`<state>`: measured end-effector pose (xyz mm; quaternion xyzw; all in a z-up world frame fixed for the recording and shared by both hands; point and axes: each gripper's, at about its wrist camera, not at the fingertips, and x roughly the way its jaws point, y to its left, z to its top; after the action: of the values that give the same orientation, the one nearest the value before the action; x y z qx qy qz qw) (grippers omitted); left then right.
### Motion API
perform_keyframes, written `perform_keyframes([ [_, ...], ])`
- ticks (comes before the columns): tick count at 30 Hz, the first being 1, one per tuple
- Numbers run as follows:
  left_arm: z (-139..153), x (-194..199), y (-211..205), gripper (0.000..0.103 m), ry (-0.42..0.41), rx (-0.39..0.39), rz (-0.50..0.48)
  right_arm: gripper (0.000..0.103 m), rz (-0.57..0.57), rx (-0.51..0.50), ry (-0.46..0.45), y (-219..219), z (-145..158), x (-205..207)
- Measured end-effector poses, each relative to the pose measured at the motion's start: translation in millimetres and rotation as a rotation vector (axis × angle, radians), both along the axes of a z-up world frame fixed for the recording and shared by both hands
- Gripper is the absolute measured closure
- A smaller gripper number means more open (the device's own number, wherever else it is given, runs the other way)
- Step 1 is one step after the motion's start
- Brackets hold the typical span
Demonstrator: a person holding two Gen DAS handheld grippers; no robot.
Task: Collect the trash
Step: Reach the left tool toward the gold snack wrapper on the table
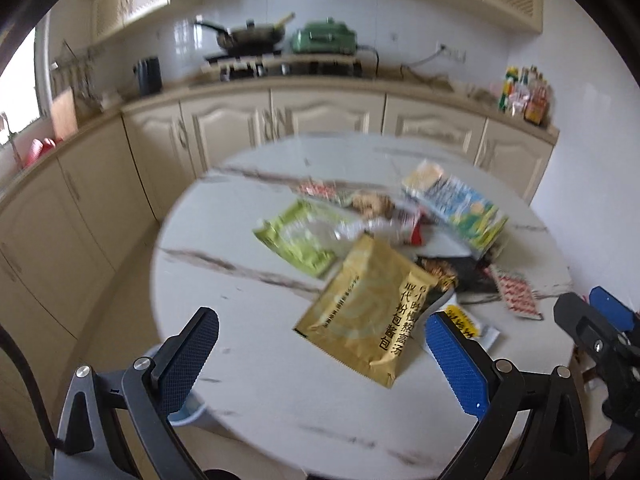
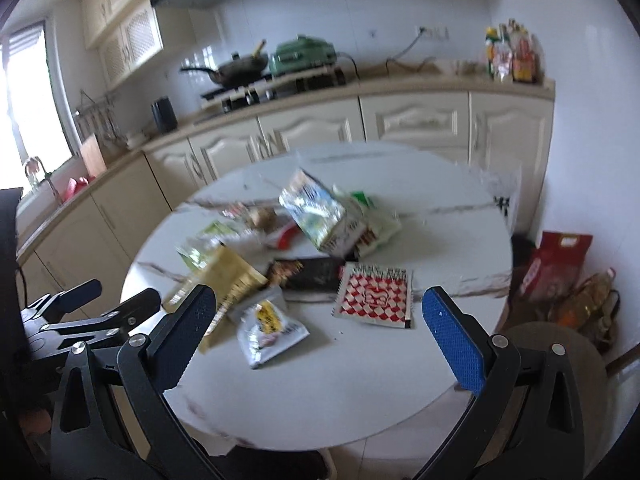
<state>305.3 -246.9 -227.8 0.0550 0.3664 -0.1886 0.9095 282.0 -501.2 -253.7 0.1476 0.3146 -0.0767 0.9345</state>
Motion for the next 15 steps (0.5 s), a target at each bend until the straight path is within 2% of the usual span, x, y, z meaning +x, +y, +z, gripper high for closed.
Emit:
perform_keyframes([
  [4, -17.7, 24.9, -8.8, 0.001, 0.067, -0.011, 0.001, 0.0, 0.008, 0.008, 0.058, -3.0, -23.5, 14.8],
  [9, -31.3, 42.8, -11.4, 0.001, 0.096, -0.023, -0.026, 0.0, 0.015, -0.005, 0.095, 3.1, -37.9, 23.7],
  [12, -36.2, 49.2, -9.2, 0.006, 0.085, -0.049, -0.033, 0.0, 0.018, -0.006, 0.101, 4.7, -41.7, 26.3],
  [14, -39.6, 52.3, -11.8, 0.038, 0.064, -0.054, -0.051, 0.0, 0.018, -0.011, 0.104, 6.3, -43.0, 26.6],
  [15, -38.0, 52.4, -9.6, 0.047, 0.069, -0.087, -0.087, 0.0, 0.019, -0.013, 0.105, 6.7, -43.3, 26.5],
])
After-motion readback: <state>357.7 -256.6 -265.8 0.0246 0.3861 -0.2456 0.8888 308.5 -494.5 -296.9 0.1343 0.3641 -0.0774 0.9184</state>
